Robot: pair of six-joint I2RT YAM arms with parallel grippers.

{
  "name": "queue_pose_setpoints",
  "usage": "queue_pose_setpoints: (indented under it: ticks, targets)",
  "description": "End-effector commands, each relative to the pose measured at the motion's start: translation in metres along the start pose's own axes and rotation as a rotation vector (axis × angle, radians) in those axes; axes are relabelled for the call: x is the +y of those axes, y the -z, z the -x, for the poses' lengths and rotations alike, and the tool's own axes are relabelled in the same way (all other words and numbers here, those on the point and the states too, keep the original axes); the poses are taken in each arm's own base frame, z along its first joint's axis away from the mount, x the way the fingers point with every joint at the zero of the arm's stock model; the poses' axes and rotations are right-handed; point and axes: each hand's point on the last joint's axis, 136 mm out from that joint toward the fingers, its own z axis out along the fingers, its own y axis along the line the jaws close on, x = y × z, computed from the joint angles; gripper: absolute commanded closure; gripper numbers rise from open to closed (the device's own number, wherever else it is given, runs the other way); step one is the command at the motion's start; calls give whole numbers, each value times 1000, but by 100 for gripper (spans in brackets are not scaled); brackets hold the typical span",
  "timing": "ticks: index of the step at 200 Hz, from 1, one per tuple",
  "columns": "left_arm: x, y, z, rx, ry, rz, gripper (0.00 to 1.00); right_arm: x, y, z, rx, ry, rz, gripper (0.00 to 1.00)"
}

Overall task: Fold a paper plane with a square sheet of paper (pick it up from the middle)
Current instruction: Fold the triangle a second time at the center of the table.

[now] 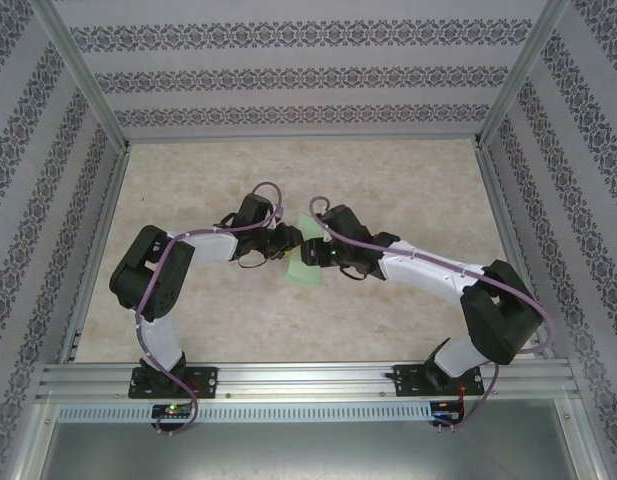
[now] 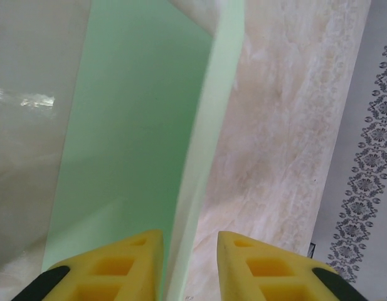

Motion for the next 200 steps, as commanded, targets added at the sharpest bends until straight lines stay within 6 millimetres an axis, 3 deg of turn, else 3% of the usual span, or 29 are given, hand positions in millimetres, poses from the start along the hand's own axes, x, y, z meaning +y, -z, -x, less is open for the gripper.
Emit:
queue_pose_setpoints:
  ticks: [1,23,68,119,163,200]
  targets:
    - [-13,3,6,10,8,-68,73,9,6,3,-80,187,-73,51]
    - [-15,4,7,11,20,-69,79,26,3,-7,-66,281,-84,50]
    - [-13,5,6,15,32,-57,80,38,-12,-32,4,388,-176,45]
    - [-15,5,6,15,31,-61,79,39,-25,-29,6,448,-287,40]
    - [-12,4,5,18,32,-57,79,40,-38,-34,42,464,-307,42]
    - [-11,4,5,18,35,-55,79,43,-35,-34,29,456,-297,46]
